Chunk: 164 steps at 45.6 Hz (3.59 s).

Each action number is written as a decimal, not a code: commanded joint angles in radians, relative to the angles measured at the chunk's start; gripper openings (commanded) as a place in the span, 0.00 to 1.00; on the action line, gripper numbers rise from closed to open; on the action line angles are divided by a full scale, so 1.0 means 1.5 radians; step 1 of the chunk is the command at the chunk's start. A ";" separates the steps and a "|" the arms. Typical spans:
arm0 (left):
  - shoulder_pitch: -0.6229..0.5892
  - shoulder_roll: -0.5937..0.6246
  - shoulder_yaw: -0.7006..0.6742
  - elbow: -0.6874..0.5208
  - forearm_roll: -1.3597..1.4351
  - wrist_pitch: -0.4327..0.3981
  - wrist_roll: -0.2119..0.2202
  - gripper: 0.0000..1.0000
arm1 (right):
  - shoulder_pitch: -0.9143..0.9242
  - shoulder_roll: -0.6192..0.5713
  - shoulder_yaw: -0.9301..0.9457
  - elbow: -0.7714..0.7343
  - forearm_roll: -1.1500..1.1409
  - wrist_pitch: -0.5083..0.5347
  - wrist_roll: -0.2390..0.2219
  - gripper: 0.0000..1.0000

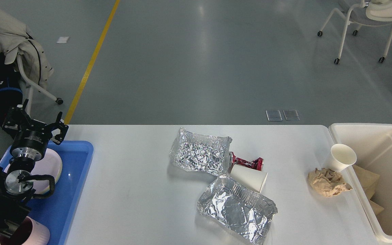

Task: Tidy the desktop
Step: 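Move the right gripper back down toward the white paper cup, then grasp the white paper cup with the right gripper and lift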

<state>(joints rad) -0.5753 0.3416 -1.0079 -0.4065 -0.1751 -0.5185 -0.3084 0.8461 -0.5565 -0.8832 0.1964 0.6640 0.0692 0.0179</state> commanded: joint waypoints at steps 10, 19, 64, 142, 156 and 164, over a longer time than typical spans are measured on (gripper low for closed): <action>0.000 0.000 0.000 0.000 0.000 0.000 0.000 0.98 | 0.123 -0.027 0.110 0.012 -0.018 0.118 -0.098 1.00; 0.000 0.000 0.000 0.000 0.000 0.000 0.000 0.98 | 0.296 -0.042 0.111 0.103 -0.166 0.162 -0.106 1.00; 0.000 0.000 -0.001 0.000 0.000 0.000 0.000 0.98 | 0.931 0.191 -0.056 0.852 -0.401 0.357 -0.186 1.00; 0.000 0.000 0.000 0.000 0.000 0.000 0.000 0.98 | 0.185 0.028 0.136 0.246 -0.395 0.205 -0.178 0.37; 0.000 -0.001 -0.001 0.000 0.000 0.000 0.000 0.98 | 0.139 0.050 0.187 0.225 -0.389 0.125 -0.180 0.00; 0.000 -0.001 -0.001 0.000 0.000 0.000 0.000 0.98 | 0.135 0.049 0.194 0.226 -0.390 0.113 -0.180 0.00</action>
<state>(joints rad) -0.5752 0.3405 -1.0088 -0.4065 -0.1749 -0.5185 -0.3082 1.0515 -0.4818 -0.5956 0.5329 0.0797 0.2524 -0.2526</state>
